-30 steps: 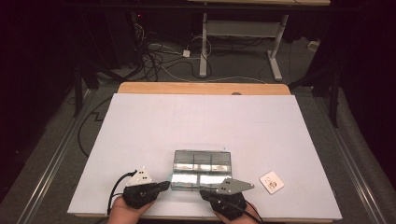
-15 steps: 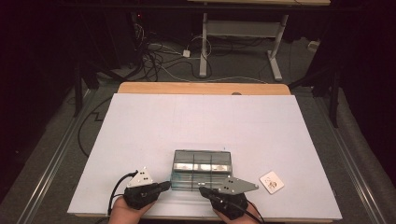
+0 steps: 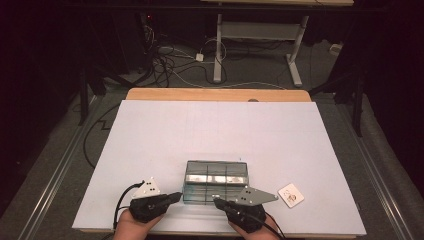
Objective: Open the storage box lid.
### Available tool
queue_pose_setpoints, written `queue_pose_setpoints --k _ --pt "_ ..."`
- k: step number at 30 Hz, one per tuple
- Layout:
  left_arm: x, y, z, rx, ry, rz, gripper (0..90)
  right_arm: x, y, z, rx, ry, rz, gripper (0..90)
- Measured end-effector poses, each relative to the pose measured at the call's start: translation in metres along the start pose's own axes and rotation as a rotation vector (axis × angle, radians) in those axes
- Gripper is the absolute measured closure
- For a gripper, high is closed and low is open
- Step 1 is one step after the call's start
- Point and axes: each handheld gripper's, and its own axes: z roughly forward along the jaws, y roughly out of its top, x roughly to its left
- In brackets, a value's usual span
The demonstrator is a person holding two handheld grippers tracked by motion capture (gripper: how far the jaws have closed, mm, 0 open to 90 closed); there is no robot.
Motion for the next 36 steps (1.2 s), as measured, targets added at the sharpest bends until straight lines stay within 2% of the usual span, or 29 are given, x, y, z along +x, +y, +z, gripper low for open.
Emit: queue_pose_setpoints --k 7,12,15,19,26,36 --pt "-0.004 0.011 -0.008 -0.066 -0.047 0.006 87.6 -0.001 0.006 -0.004 -0.024 0.002 -0.012 90.0" --pt "-0.006 0.015 -0.004 -0.079 -0.063 0.005 87.6 0.000 0.009 -0.005 -0.037 0.003 -0.017 90.0" --pt "-0.005 0.016 0.000 -0.077 -0.063 0.010 87.6 0.001 0.009 -0.005 -0.038 0.004 -0.020 90.0" --pt "-0.003 0.016 0.004 -0.087 -0.067 -0.006 87.6 0.001 0.010 -0.006 -0.041 0.008 -0.022 90.0" --pt "0.001 0.017 0.006 -0.092 -0.053 -0.002 87.6 0.003 0.008 -0.007 -0.041 0.005 -0.023 90.0" --pt "0.002 0.019 0.009 -0.098 -0.057 0.007 87.6 0.004 0.007 -0.007 -0.035 0.002 -0.032 90.0"
